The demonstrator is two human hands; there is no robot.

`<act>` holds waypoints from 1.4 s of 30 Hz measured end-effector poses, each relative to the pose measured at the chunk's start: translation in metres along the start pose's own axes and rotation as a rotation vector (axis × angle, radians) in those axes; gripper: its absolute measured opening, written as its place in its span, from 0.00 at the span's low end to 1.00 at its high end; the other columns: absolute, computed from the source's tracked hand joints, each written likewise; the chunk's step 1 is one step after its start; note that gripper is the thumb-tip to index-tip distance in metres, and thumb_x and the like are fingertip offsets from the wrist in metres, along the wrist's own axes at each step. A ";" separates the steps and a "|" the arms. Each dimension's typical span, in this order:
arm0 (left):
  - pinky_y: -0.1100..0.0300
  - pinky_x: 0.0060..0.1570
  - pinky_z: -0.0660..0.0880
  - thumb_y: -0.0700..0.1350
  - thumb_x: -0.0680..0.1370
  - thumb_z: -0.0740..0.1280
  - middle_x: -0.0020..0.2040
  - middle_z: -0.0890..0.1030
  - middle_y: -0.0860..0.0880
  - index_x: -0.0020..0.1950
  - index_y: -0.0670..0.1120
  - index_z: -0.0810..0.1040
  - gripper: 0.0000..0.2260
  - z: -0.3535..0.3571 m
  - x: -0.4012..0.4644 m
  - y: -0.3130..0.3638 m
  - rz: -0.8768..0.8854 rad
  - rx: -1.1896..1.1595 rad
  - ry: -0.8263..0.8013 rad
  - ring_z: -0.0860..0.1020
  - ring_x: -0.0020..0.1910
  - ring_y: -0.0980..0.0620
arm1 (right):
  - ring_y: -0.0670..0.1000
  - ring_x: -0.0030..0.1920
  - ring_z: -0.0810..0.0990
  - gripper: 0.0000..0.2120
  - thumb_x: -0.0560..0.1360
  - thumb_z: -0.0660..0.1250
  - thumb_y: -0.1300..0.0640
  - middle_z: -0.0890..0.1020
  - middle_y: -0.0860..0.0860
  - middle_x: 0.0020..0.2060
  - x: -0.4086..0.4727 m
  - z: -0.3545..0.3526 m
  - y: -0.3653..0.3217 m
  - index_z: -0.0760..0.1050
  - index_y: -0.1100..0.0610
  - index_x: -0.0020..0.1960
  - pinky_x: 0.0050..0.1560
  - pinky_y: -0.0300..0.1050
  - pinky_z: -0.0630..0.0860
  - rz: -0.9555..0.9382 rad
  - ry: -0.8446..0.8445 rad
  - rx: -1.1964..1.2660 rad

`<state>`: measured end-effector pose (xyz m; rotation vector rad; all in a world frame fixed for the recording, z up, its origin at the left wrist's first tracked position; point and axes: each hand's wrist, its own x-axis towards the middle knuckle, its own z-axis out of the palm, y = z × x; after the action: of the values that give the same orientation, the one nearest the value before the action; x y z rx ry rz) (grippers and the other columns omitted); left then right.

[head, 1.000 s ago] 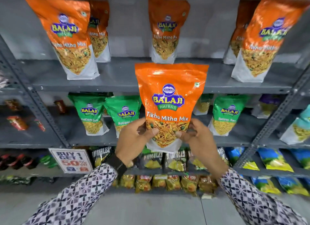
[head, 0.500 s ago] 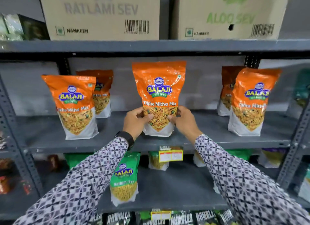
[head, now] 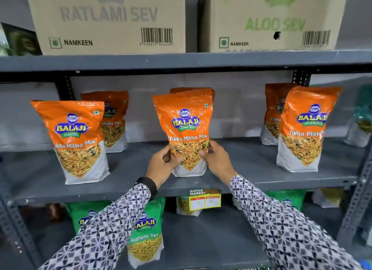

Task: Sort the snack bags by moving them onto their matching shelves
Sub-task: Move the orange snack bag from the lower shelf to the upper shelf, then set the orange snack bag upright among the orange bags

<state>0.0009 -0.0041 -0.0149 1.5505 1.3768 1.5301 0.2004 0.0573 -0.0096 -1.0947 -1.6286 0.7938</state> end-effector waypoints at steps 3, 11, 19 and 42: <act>0.54 0.61 0.83 0.39 0.77 0.75 0.60 0.87 0.48 0.72 0.47 0.80 0.23 0.000 0.001 -0.002 0.001 0.013 0.004 0.85 0.61 0.49 | 0.50 0.60 0.84 0.16 0.80 0.71 0.57 0.86 0.50 0.59 -0.004 0.002 0.001 0.78 0.54 0.67 0.67 0.58 0.79 0.007 0.019 0.010; 0.74 0.49 0.76 0.45 0.79 0.74 0.63 0.82 0.50 0.76 0.51 0.76 0.25 -0.023 -0.047 0.010 0.024 0.115 0.158 0.82 0.59 0.54 | 0.46 0.52 0.81 0.19 0.78 0.73 0.59 0.81 0.48 0.54 -0.065 0.001 -0.011 0.76 0.54 0.68 0.56 0.42 0.78 -0.058 0.202 -0.047; 0.69 0.51 0.79 0.41 0.79 0.73 0.45 0.87 0.56 0.59 0.55 0.84 0.12 -0.058 -0.161 -0.065 -0.133 0.206 0.270 0.83 0.47 0.65 | 0.40 0.44 0.83 0.12 0.76 0.75 0.62 0.84 0.42 0.46 -0.161 0.055 0.032 0.81 0.46 0.52 0.46 0.32 0.78 -0.057 -0.129 -0.032; 0.44 0.68 0.78 0.51 0.76 0.76 0.62 0.86 0.53 0.70 0.51 0.77 0.24 -0.048 -0.153 -0.289 -0.513 0.155 -0.001 0.84 0.62 0.52 | 0.50 0.55 0.86 0.24 0.71 0.80 0.64 0.86 0.48 0.53 -0.142 0.204 0.236 0.75 0.50 0.62 0.60 0.55 0.83 0.365 -0.326 0.006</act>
<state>-0.0965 -0.0645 -0.3247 1.1518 1.7584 1.1287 0.0892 0.0164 -0.3315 -1.3318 -1.7095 1.2691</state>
